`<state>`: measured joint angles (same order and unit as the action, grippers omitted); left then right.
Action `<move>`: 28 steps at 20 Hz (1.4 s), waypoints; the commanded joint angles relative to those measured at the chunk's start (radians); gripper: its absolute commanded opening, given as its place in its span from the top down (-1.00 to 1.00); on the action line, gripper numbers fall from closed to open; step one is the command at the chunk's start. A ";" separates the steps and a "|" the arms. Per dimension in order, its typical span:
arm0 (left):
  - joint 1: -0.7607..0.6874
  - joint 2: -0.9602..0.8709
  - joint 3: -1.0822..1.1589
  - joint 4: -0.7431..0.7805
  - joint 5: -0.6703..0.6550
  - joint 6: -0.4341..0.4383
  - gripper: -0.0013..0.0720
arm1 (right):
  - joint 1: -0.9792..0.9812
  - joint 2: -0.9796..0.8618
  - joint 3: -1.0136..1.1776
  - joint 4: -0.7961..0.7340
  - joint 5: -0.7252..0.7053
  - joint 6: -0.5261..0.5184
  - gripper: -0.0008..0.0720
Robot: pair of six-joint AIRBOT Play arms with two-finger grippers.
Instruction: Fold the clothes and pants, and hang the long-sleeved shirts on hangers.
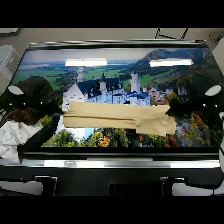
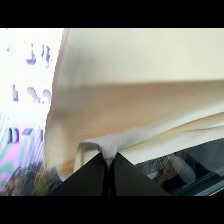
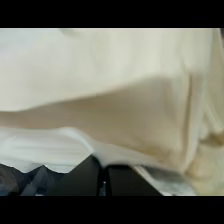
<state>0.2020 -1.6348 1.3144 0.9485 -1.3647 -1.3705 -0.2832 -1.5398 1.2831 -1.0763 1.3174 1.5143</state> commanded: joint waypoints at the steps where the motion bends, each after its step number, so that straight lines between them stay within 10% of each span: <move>1: -0.006 -0.146 0.170 -0.016 -0.014 -0.055 0.92 | 0.057 -0.192 0.220 0.025 -0.043 0.057 0.86; 6: -0.012 -0.283 0.212 -0.071 -0.015 -0.063 0.88 | 0.057 -0.312 0.246 0.119 -0.091 0.055 0.85; 8: -0.005 -0.293 0.212 -0.085 -0.027 -0.058 0.20 | 0.055 -0.315 0.247 0.134 -0.073 0.057 0.70; 11: 0.048 -0.291 0.282 -0.084 -0.140 -0.044 -0.73 | -0.008 -0.293 0.315 0.175 0.059 -0.042 -0.57; 13: 0.103 -0.283 0.341 -0.084 -0.237 -0.051 -0.98 | -0.109 -0.273 0.329 0.170 0.167 -0.053 -0.90; 17: 0.173 -0.211 0.376 -0.084 -0.296 -0.089 -0.98 | -0.312 -0.273 0.260 0.089 0.330 -0.031 -0.95; 28: -0.005 -0.031 0.376 -0.085 -0.260 -0.108 -0.98 | -0.263 -0.344 0.086 0.259 0.124 -0.240 -0.95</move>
<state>0.2581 -1.6936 1.6890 0.8631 -1.6493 -1.4715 -0.5892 -1.8690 1.3808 -0.8429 1.5085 1.3338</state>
